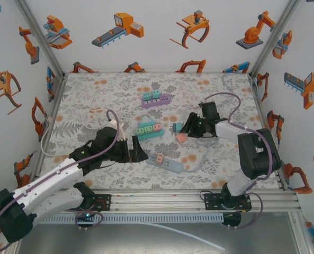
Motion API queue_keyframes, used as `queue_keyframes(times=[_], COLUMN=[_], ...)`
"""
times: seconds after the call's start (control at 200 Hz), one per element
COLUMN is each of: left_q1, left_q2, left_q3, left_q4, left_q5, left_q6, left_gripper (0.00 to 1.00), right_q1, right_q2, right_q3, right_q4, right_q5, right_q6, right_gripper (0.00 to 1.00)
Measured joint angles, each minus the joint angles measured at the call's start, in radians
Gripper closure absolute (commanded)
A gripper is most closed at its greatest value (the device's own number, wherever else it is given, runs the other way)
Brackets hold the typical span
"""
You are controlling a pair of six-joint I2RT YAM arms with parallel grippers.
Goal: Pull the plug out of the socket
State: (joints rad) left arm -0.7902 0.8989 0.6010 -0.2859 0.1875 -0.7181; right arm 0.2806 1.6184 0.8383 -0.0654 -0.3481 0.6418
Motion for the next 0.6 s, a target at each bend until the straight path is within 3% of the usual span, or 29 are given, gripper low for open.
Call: queue_keyframes(times=[0.365, 0.601], left_q1=[0.000, 0.000], left_q2=[0.001, -0.012], left_q3=[0.002, -0.007], left_q4=[0.026, 0.137], left_q5=[0.058, 0.229], left_q6=[0.061, 0.184], left_gripper=[0.03, 0.03], right_q1=[0.008, 0.143], right_q2=[-0.326, -0.541], right_q3=[0.001, -0.002], right_q4=[-0.071, -0.058], right_q5=[0.046, -0.020], right_q6=[-0.056, -0.226], right_gripper=[0.51, 0.51])
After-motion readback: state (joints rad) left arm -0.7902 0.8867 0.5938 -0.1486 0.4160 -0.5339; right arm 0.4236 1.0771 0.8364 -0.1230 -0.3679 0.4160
